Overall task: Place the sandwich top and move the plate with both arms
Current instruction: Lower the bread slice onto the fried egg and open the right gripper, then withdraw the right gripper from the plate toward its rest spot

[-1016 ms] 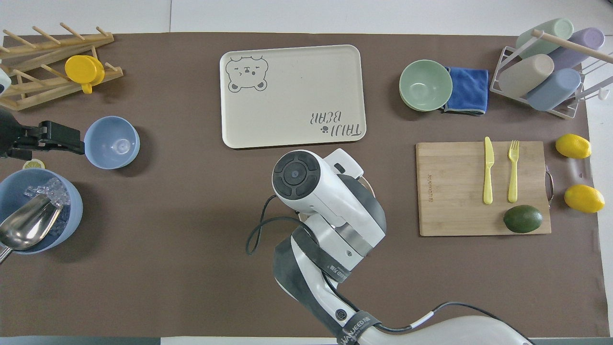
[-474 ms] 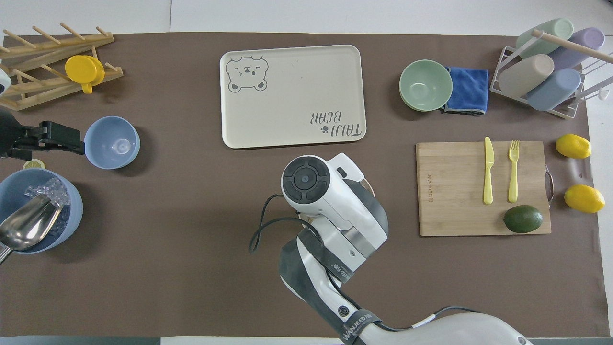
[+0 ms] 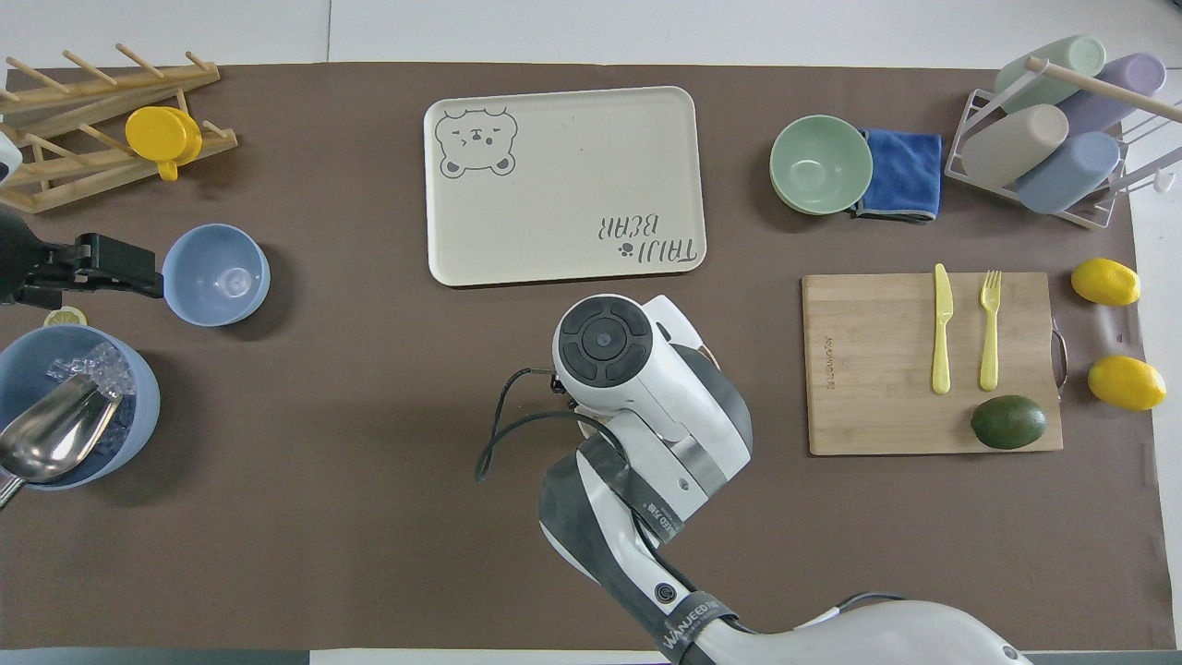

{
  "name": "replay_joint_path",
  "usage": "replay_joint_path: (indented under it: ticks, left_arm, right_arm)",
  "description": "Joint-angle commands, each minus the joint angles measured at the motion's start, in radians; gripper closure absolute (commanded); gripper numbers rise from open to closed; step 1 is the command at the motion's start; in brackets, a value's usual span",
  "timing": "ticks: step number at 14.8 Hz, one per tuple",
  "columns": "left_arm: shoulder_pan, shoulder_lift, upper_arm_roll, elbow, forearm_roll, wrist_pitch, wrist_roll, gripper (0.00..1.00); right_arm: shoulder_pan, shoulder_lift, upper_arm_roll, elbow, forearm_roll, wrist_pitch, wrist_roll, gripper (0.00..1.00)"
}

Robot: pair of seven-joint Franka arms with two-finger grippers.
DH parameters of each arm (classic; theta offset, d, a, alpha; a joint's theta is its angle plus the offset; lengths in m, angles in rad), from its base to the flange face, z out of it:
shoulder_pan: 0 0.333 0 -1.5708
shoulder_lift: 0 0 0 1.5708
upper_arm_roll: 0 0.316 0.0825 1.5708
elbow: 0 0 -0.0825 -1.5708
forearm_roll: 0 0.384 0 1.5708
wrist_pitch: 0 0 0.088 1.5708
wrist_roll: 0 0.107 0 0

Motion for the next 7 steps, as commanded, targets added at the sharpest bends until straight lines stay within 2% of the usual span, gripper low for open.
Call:
replay_joint_path:
  ticks: [1,4,7]
  left_arm:
    - [0.0,-0.017,0.003,-0.011,0.013,-0.018,0.003,0.0]
    - [-0.003,-0.028,0.003,-0.037,0.013,-0.006,-0.003,0.0]
    - [-0.012,-0.043,-0.001,-0.074,0.009,0.012,-0.002,0.0]
  right_arm:
    - [-0.066,-0.041,0.012,0.004,0.022,0.003,-0.002,0.0]
    - [-0.146,-0.116,0.013,0.009,0.024,-0.05,-0.112,0.0]
    - [-0.244,-0.204,0.01,0.013,0.025,-0.173,-0.293,0.0]
